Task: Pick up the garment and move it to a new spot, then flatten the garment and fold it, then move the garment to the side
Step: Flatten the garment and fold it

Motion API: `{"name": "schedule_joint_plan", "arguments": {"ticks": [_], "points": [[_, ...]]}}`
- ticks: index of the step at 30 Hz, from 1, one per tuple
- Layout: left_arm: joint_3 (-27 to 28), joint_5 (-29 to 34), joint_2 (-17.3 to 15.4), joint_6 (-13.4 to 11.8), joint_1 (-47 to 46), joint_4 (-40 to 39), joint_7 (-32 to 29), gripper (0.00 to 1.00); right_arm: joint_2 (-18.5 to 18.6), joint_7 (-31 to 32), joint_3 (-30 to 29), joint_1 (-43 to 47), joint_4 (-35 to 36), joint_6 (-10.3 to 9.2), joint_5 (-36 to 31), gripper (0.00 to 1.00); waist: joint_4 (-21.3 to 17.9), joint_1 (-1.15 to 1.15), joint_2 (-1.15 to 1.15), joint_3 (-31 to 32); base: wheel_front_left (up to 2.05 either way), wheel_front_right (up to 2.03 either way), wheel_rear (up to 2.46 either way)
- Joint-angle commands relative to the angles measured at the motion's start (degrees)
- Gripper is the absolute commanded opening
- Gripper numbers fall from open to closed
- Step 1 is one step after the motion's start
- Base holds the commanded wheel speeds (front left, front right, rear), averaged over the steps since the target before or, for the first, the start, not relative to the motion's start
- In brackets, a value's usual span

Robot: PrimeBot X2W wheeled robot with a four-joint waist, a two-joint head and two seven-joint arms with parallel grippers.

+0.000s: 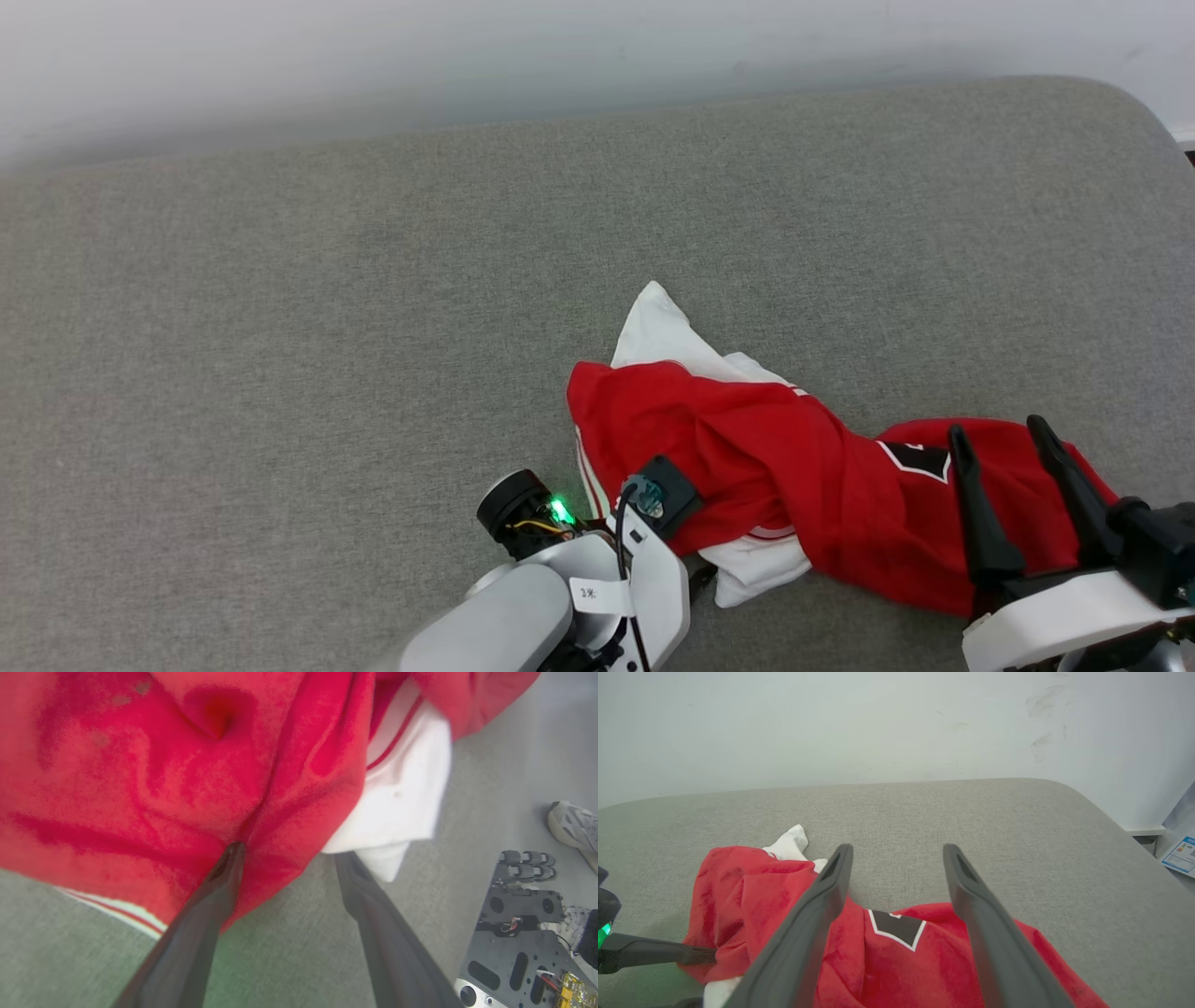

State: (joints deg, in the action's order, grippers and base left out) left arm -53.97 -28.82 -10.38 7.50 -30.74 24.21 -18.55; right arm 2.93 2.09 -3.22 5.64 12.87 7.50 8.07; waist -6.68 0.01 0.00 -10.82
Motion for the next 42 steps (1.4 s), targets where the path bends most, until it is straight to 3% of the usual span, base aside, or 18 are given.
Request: {"name": "schedule_joint_plan", "arguments": {"ticks": [1,4,5,7,12,17,22,35,38,41,42], "points": [[-1.9,-1.1,-0.5,0.0,-1.0,1.7,-1.1,1.00,-0.1,-0.4,0.4,-1.0,-0.3,-0.02,0.3,1.00,-0.6,-0.01,0.00,-0.6,0.00,0.00,0.00],[-6.1,-4.0,-1.4,0.0,-2.1,5.1,-4.3,1.00,-0.1,-0.8,0.6,-1.3,-1.0,-0.02,0.7,1.00,-0.9,-0.01,0.00,-1.0,0.00,0.00,0.00],[-7.5,-5.2,-1.6,0.0,-2.1,5.7,-5.2,0.59,-0.1,-0.9,0.6,-1.5,-1.1,-0.02,0.8,1.00,-0.9,-0.01,0.00,-1.1,0.00,0.00,0.00],[-10.1,-7.1,-2.3,0.0,-2.9,6.5,-6.3,0.00,-0.1,-1.1,0.7,-1.7,-1.5,-0.02,1.1,1.00,-1.0,-0.01,0.00,-1.3,0.00,0.00,0.00],[-11.9,-8.8,-3.4,0.1,-5.2,7.2,-3.6,0.00,-0.1,-1.4,0.6,-2.1,-2.3,-0.02,1.4,1.00,-0.7,-0.01,0.00,-1.2,0.00,0.00,0.00],[-9.1,-8.0,-4.9,-1.0,-8.3,7.8,2.8,0.00,-0.1,-1.6,-0.2,-1.9,-3.3,-0.02,1.7,1.00,0.5,-0.01,0.00,0.0,0.00,0.00,0.00],[-5.9,-7.9,-7.7,-4.4,-8.2,5.6,8.0,0.00,-0.1,-1.5,-0.6,-1.2,-4.3,-0.02,2.1,1.00,2.1,-0.01,0.00,2.2,0.00,0.00,0.00],[4.5,-13.3,-23.2,-15.8,0.1,-0.6,10.9,0.00,-0.1,-0.7,-1.7,0.8,-4.2,-0.02,2.5,1.00,4.9,-0.01,0.00,5.2,0.00,0.00,0.00],[5.8,-15.4,-24.1,-16.8,3.4,-0.5,11.7,0.00,-0.1,-0.4,-1.9,1.1,-4.1,-0.02,2.2,1.00,5.1,-0.01,0.00,5.5,0.00,0.00,0.00],[6.1,-17.2,-22.8,-16.7,6.1,-0.2,13.2,0.00,-0.1,-0.2,-1.9,1.3,-3.9,-0.02,2.0,1.00,5.4,-0.01,0.00,5.9,0.00,0.00,0.00],[6.3,-17.7,-22.2,-16.9,6.7,-0.2,14.0,0.30,-0.1,-0.1,-1.9,1.3,-3.9,-0.02,2.0,1.00,5.4,-0.01,0.00,6.2,0.00,0.00,0.00]]}}
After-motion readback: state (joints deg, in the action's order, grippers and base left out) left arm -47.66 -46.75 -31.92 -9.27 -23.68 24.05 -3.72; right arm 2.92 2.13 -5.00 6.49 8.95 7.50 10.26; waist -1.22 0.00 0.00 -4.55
